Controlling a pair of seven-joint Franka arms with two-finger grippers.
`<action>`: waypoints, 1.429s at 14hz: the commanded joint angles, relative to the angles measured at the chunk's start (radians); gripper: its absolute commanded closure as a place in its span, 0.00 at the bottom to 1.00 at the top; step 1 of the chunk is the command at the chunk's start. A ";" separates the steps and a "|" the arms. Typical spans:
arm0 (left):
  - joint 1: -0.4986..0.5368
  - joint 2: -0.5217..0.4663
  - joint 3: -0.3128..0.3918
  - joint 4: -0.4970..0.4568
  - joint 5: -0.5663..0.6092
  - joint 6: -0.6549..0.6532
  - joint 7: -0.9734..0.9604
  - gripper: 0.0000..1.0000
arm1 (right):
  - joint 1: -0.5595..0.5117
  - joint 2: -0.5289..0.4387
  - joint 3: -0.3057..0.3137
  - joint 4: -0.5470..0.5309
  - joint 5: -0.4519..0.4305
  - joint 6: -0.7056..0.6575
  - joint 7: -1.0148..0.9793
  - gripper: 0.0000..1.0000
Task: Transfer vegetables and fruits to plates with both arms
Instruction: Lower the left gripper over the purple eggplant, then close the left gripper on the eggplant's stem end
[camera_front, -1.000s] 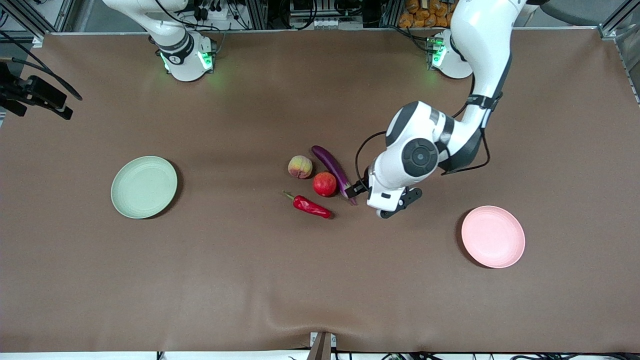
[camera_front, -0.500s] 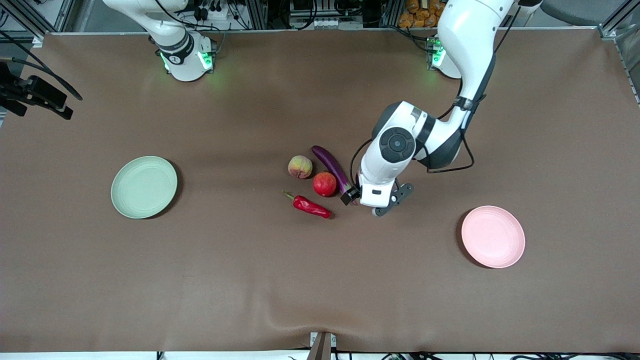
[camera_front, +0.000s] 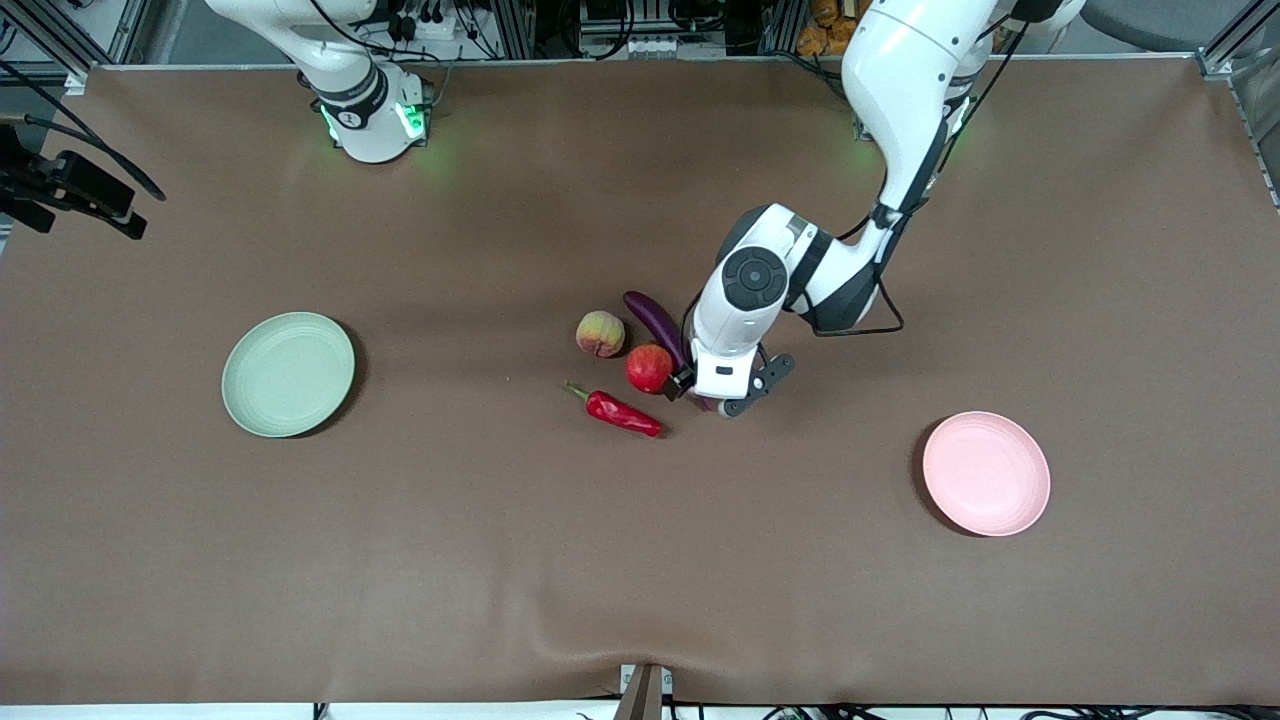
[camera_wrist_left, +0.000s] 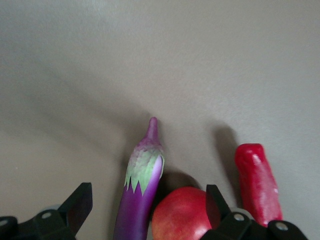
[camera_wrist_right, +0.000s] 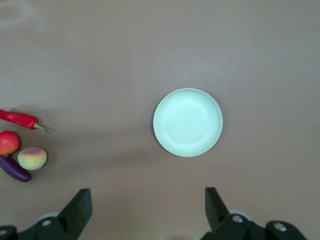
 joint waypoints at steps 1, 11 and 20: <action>-0.032 0.035 0.012 0.012 0.028 0.013 -0.046 0.00 | -0.015 0.006 0.007 0.015 0.023 -0.009 -0.012 0.00; -0.046 0.109 0.012 0.071 0.060 0.010 -0.076 0.00 | -0.015 0.006 0.008 0.015 0.023 -0.011 -0.011 0.00; -0.063 0.136 0.012 0.073 0.062 -0.008 -0.180 0.00 | -0.018 0.006 0.007 0.016 0.028 -0.008 -0.012 0.00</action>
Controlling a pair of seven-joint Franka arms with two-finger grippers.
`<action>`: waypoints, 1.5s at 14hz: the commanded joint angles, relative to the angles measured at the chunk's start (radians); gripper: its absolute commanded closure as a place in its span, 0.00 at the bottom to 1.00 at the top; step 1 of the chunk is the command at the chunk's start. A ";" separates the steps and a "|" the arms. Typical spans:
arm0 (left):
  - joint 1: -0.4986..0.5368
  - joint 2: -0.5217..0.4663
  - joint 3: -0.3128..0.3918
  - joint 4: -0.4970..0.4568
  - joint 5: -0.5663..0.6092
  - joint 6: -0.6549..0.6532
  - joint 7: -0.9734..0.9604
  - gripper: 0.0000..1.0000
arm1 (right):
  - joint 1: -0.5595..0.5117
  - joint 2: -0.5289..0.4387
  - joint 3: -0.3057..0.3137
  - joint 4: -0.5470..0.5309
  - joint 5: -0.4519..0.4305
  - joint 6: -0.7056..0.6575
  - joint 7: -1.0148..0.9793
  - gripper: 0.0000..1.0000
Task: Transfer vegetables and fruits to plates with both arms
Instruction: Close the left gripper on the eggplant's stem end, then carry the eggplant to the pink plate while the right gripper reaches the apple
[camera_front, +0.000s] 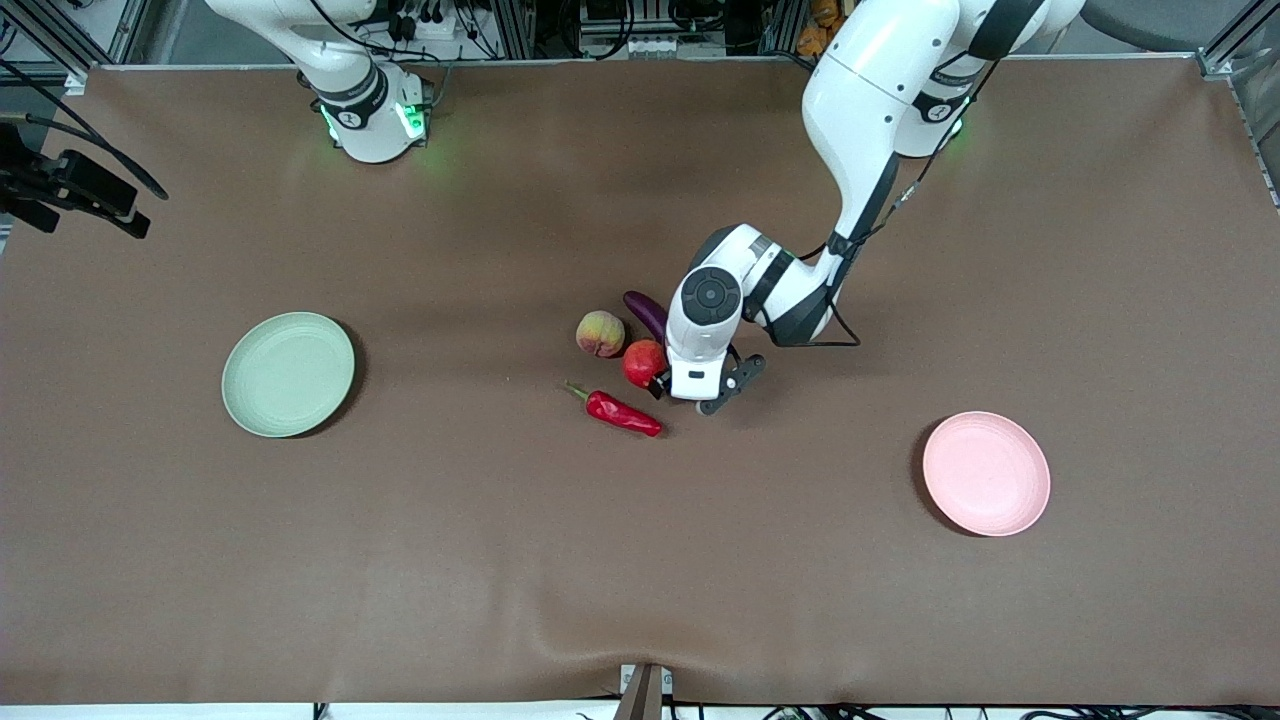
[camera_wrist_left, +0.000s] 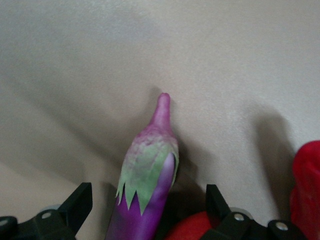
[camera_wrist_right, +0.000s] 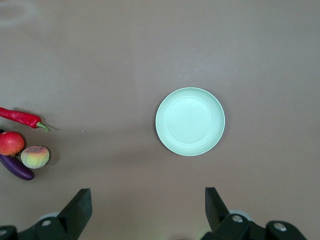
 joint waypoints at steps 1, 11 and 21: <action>-0.013 0.012 0.008 0.018 0.026 -0.018 -0.068 0.00 | -0.024 0.006 0.005 0.016 0.035 -0.005 -0.012 0.00; -0.010 -0.034 0.016 0.032 0.034 -0.182 -0.125 1.00 | -0.032 0.007 0.005 0.016 0.044 -0.010 -0.012 0.00; 0.123 -0.319 0.014 0.079 0.068 -0.529 -0.026 1.00 | -0.012 0.154 0.010 0.016 0.040 -0.046 -0.020 0.00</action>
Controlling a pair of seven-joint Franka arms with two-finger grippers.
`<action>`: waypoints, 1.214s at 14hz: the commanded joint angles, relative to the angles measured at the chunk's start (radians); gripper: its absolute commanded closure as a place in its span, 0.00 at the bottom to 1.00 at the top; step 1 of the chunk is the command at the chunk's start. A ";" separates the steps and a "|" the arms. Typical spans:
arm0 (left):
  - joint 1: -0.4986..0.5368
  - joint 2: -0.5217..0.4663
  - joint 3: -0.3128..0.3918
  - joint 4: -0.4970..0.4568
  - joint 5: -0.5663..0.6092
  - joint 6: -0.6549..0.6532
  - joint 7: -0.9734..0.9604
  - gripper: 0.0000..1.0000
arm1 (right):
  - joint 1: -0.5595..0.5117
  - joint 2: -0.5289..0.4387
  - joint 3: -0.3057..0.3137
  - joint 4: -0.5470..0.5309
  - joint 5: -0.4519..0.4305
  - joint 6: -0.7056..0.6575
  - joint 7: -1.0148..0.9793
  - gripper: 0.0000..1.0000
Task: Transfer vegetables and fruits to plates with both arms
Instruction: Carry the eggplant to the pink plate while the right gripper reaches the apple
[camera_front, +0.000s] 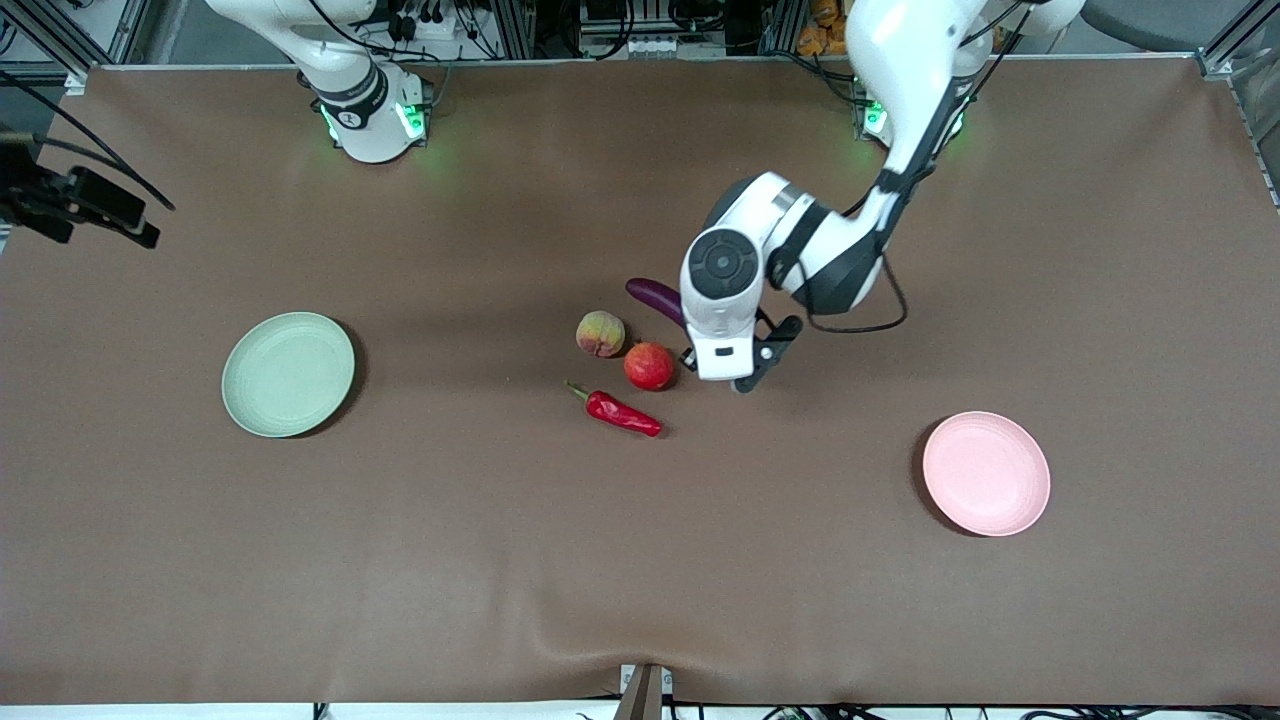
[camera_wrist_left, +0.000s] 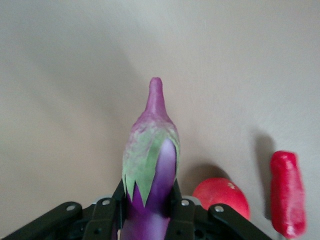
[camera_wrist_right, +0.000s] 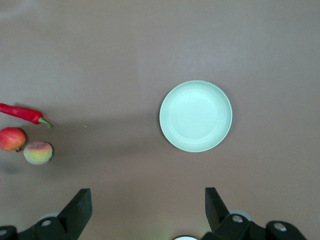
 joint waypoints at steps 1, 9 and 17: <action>0.114 -0.074 -0.007 0.051 0.019 -0.126 0.105 1.00 | 0.019 0.091 0.015 0.026 0.002 -0.047 -0.012 0.00; 0.456 -0.032 -0.007 0.125 0.084 -0.093 0.537 1.00 | 0.212 0.212 0.016 0.026 0.085 0.107 0.253 0.00; 0.685 0.175 -0.011 0.105 0.133 0.262 0.661 1.00 | 0.539 0.442 0.018 0.027 0.120 0.485 0.818 0.00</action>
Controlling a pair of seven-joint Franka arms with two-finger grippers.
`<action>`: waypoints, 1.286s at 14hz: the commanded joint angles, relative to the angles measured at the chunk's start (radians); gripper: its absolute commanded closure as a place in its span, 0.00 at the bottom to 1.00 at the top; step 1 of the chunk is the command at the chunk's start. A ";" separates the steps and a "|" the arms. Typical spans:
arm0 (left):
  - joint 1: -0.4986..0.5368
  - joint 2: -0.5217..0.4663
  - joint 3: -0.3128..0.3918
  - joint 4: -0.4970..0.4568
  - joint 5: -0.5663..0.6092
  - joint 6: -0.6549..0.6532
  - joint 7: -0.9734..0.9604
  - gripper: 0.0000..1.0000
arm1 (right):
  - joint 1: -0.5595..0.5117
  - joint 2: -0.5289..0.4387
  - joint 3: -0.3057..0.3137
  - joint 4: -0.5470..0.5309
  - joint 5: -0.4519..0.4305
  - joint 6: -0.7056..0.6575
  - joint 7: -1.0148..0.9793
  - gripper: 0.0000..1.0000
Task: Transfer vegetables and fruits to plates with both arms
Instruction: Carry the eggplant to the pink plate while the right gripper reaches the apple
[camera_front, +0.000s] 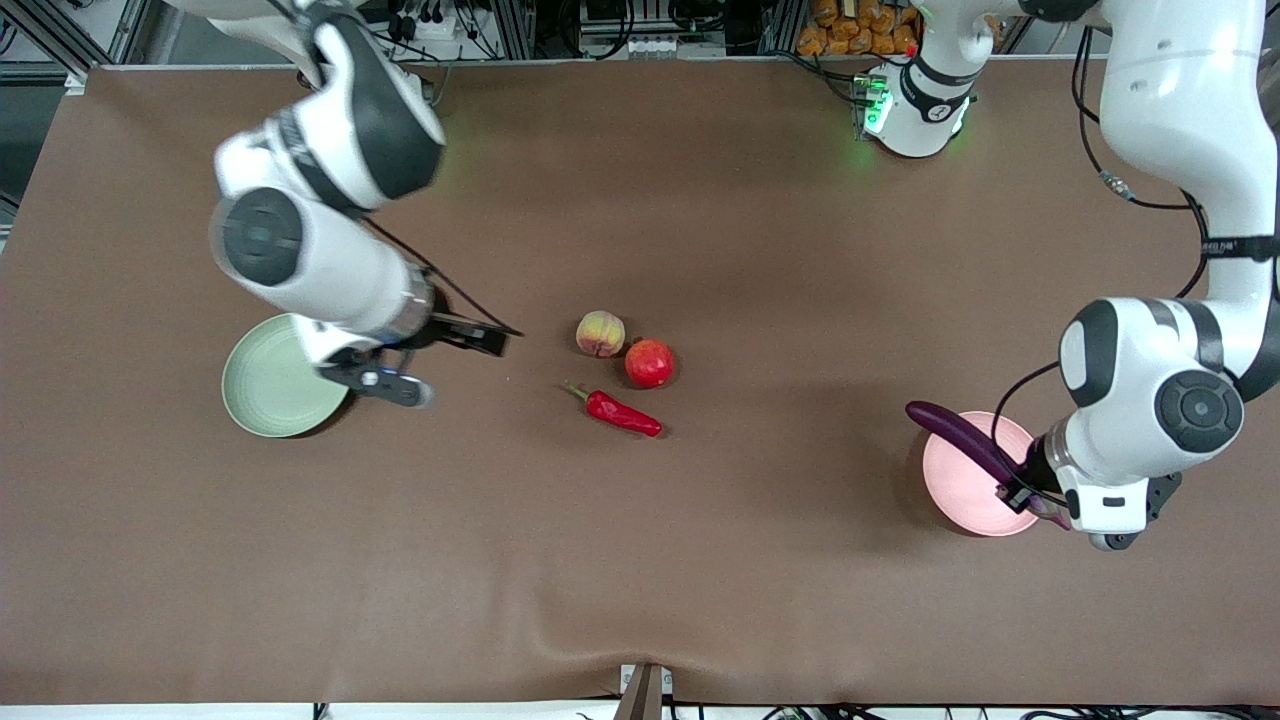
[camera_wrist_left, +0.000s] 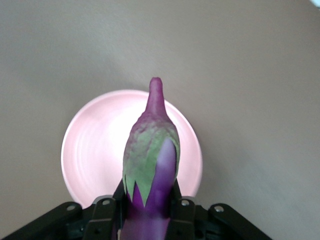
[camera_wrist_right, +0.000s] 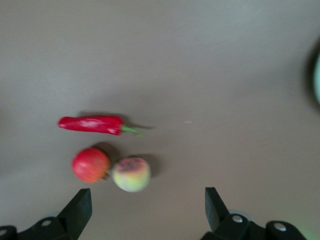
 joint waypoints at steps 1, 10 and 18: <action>0.086 0.038 -0.020 0.005 0.021 0.043 0.015 1.00 | 0.080 0.100 -0.009 0.028 0.010 0.125 0.132 0.00; 0.125 0.071 -0.023 -0.077 0.016 0.063 0.089 1.00 | 0.232 0.316 -0.008 0.168 -0.040 0.290 0.045 0.00; 0.130 0.078 -0.024 -0.066 -0.020 0.067 0.093 0.00 | 0.316 0.416 -0.008 0.168 -0.172 0.294 -0.029 0.00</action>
